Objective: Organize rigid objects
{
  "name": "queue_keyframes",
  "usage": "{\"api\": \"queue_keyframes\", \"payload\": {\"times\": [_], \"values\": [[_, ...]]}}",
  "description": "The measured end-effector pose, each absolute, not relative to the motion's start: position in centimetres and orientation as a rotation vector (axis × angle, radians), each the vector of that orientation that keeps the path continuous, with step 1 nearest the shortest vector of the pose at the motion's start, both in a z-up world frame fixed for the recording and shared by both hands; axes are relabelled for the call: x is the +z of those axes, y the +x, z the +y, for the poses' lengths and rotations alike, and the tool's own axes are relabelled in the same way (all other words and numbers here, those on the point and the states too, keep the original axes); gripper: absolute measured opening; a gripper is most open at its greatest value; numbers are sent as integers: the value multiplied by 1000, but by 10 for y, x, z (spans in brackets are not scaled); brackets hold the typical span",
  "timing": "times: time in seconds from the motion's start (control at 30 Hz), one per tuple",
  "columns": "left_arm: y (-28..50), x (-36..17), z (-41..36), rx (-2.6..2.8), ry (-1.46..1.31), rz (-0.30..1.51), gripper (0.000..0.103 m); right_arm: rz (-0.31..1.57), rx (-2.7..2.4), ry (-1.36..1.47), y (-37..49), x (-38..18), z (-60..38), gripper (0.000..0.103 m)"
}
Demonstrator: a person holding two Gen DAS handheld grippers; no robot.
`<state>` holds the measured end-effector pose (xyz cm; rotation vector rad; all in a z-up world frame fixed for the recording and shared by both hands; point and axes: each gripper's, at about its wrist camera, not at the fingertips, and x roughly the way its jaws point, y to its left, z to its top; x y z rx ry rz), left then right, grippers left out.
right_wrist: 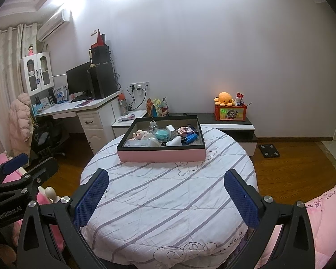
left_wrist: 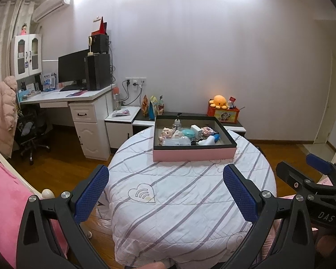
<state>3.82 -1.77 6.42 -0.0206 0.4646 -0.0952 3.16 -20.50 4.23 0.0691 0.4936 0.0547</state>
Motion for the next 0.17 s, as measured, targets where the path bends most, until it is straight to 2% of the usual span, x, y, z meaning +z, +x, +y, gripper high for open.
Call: {"api": "queue_keyframes", "payload": {"times": [0.17], "values": [[40, 63, -16, -128, -51, 471, 103, 499, 51, 74, 32, 42, -205, 103]]}}
